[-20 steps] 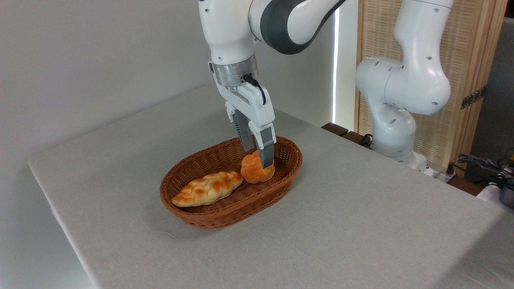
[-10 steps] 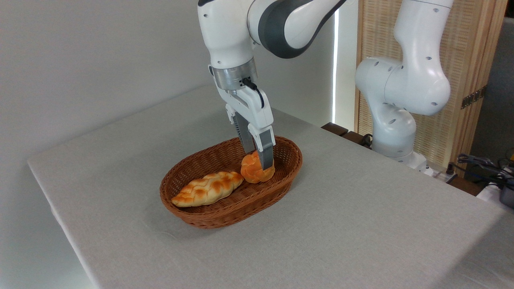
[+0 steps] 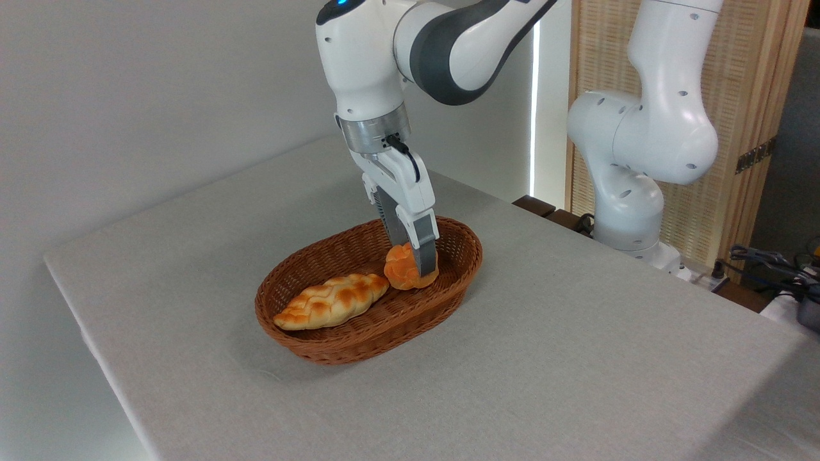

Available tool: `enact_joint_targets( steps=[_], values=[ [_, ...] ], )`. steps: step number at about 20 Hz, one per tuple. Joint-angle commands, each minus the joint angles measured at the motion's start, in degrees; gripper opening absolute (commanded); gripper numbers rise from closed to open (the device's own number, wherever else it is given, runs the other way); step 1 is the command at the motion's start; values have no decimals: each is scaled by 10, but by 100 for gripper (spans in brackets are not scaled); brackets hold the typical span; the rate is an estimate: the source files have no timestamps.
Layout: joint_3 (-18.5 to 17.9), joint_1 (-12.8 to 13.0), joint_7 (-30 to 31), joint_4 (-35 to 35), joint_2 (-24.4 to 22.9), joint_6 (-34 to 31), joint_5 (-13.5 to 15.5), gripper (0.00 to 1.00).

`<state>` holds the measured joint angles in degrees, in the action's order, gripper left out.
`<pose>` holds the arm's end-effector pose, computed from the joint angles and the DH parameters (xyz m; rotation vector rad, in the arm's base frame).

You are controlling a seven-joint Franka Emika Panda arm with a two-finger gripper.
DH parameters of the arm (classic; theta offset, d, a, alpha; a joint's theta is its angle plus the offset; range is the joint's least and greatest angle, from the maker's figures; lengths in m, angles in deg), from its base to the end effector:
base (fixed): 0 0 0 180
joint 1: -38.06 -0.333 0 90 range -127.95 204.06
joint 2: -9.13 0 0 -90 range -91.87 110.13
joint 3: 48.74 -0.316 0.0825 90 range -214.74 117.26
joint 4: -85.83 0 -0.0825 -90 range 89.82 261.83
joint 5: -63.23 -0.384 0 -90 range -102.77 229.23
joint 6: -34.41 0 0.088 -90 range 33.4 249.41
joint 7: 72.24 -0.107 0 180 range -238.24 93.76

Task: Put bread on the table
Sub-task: 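Close the gripper on the round orange bun in the basket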

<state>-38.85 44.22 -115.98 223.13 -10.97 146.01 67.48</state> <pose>0.4075 -0.1243 0.4385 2.7253 -1.4877 -0.1497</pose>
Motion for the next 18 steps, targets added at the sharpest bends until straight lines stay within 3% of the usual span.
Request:
enact_joint_targets(
  steps=[1, 6, 18],
  values=[
    [-3, 3, -6, 3, 4, 17, 7, 58],
    [-3, 6, -10, 4, 11, 22, 7, 24],
    [-3, 7, -9, 3, 12, 22, 7, 21]
  ],
)
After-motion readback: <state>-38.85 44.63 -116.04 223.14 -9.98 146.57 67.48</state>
